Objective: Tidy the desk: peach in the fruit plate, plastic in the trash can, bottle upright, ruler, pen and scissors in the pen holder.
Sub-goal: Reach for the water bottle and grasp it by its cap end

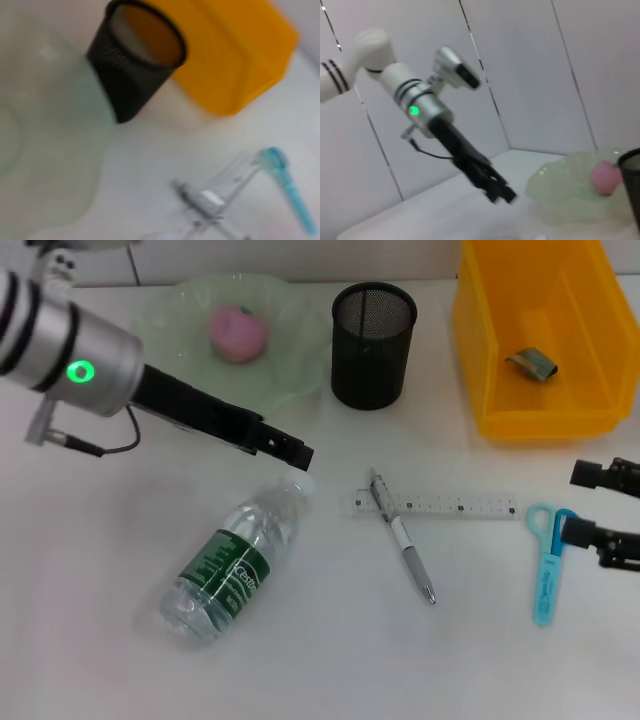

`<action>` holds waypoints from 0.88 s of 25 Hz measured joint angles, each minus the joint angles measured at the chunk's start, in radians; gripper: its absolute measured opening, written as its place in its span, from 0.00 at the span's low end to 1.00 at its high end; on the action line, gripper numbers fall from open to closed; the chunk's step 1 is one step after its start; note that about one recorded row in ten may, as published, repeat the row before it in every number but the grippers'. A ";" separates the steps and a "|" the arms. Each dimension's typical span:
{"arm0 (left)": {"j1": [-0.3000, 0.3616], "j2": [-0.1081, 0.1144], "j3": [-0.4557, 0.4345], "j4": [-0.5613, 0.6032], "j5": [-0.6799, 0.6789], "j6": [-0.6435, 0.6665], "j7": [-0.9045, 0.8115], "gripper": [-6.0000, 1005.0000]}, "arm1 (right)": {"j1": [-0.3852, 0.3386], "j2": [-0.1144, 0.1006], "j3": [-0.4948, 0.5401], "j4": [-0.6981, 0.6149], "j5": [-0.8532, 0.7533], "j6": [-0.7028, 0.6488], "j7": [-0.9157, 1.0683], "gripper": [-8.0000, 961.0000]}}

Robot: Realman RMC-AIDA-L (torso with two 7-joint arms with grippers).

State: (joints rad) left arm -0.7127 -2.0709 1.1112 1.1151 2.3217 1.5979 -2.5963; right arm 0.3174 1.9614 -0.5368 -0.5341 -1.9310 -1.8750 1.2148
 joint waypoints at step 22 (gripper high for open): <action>-0.096 -0.009 0.322 -0.191 0.121 -0.295 -0.177 0.77 | 0.035 0.033 -0.011 -0.008 -0.100 0.021 -0.051 0.86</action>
State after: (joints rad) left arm -0.8085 -2.0801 1.4328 0.9246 2.4425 1.3025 -2.7736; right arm 0.3522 1.9941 -0.5476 -0.5416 -2.0314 -1.8544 1.1633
